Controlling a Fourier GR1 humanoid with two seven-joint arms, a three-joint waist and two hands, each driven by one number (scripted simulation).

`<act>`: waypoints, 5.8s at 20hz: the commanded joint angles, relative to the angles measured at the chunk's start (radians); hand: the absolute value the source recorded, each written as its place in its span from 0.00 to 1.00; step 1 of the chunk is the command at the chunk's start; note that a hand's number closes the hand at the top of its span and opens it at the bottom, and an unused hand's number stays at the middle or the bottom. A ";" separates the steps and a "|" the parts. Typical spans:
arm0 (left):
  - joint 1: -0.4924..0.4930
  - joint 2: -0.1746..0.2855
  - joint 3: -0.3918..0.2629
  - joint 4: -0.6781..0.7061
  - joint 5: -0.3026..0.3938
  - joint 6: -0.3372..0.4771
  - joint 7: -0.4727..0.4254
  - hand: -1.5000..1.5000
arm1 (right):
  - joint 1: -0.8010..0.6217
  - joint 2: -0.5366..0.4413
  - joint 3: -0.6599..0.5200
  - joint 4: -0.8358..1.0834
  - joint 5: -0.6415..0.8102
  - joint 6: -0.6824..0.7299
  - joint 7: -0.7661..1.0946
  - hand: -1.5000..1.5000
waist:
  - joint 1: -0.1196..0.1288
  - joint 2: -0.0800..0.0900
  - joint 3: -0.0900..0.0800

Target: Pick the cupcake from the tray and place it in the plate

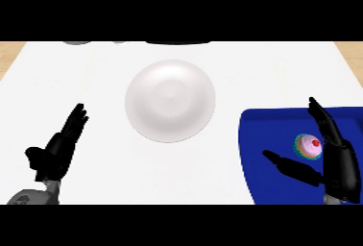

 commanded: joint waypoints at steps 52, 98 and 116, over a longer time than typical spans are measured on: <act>0.044 -0.127 0.180 -0.074 -0.186 -0.155 0.056 0.50 | -0.126 -0.177 -0.111 0.339 0.467 0.616 0.397 1.00 | 0.012 0.002 0.001; -0.014 -0.186 0.258 0.037 -0.270 -0.206 -0.002 0.50 | -0.542 0.046 0.003 -0.141 0.605 0.605 0.444 1.00 | 0.011 0.002 0.000; -0.053 -0.198 0.251 -0.030 -0.277 -0.218 0.089 0.50 | -0.908 0.284 0.204 0.680 0.619 0.195 0.382 1.00 | 0.030 0.008 0.000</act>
